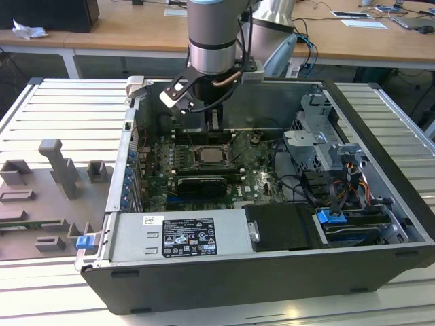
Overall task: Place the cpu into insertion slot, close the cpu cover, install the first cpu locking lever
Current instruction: 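Place the cpu into insertion slot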
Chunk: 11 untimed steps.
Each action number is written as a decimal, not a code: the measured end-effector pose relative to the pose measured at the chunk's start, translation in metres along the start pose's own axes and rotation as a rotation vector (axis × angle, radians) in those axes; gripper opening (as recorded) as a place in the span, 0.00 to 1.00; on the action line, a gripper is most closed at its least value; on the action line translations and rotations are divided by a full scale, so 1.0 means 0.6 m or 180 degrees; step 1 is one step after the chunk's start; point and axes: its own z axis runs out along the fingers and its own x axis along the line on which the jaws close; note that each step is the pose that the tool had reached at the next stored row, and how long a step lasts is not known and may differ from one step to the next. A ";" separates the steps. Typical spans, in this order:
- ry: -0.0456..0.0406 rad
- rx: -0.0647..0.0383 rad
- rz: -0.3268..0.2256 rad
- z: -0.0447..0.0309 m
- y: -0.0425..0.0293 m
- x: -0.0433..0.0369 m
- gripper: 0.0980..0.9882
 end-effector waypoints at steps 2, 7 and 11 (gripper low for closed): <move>0.0000 0.0000 0.0000 -0.005 0.000 0.000 0.01; 0.0000 0.0000 0.0000 -0.021 0.001 0.001 0.01; 0.0000 0.0000 0.0000 -0.045 0.003 0.001 0.01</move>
